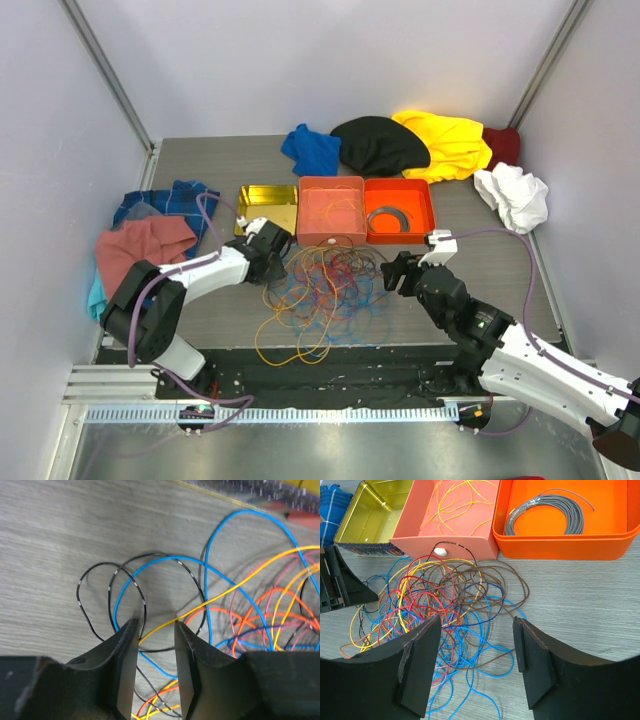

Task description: Untangle the cables

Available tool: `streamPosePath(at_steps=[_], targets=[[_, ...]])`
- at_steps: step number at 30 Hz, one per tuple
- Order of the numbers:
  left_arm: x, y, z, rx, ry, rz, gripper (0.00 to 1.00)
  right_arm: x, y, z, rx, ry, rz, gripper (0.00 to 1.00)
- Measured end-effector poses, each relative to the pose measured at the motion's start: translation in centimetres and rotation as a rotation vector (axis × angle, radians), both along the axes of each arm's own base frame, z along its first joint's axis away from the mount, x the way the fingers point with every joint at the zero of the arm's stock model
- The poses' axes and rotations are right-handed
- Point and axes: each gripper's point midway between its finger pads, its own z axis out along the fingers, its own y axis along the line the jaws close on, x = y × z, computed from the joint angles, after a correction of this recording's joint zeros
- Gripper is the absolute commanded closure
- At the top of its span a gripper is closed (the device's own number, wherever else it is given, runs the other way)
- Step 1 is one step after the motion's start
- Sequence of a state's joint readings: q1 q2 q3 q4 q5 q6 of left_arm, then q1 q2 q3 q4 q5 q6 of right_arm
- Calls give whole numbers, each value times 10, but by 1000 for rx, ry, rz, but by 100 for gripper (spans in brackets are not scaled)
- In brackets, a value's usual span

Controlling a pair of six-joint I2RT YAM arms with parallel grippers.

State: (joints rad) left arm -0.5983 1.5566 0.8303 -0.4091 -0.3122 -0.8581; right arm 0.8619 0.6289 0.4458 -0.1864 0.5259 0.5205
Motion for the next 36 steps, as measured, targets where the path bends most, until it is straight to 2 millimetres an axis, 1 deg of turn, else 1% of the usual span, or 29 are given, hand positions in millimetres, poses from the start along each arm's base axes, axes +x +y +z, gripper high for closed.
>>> streamPosePath(at_steps=[1,4,5,8,11,13,16,19,22,24,27,28,29,32,35,36], targets=[[-2,-1,0,-6,-1,-3,62,0,0,0,0,0,0,33],[-10,-2,0,-22,2,-14,74,0,0,0,0,0,0,33],[-11,-3,0,-26,3,-17,83,0,0,0,0,0,0,33],[-13,-6,-1,-34,1,-16,96,0,0,0,1,1,0,33],[-15,-9,-1,-44,-5,-22,100,0,0,0,1,0,0,33],[-19,-8,0,-46,-6,-26,100,0,0,0,2,0,0,33],[-23,-6,13,-54,-24,-28,100,0,0,1,3,-1,0,33],[-20,-5,42,-82,-84,-25,99,0,0,1,4,-2,0,33],[-13,-6,85,-123,-178,-21,99,0,0,1,5,-1,2,33],[-6,-7,123,-160,-263,-18,98,-1,1,1,8,0,3,33],[0,-6,171,-203,-373,-17,95,-1,1,1,9,0,3,33],[1,-4,192,-218,-419,-22,93,-1,1,1,10,1,4,33],[1,-4,202,-225,-439,-22,92,-1,1,1,10,1,5,33],[5,-4,249,-261,-530,-38,91,-1,2,1,11,2,10,33],[6,-5,282,-292,-595,-51,93,-2,3,2,15,2,14,33],[5,-5,288,-301,-607,-54,93,-2,3,3,18,2,16,33]])
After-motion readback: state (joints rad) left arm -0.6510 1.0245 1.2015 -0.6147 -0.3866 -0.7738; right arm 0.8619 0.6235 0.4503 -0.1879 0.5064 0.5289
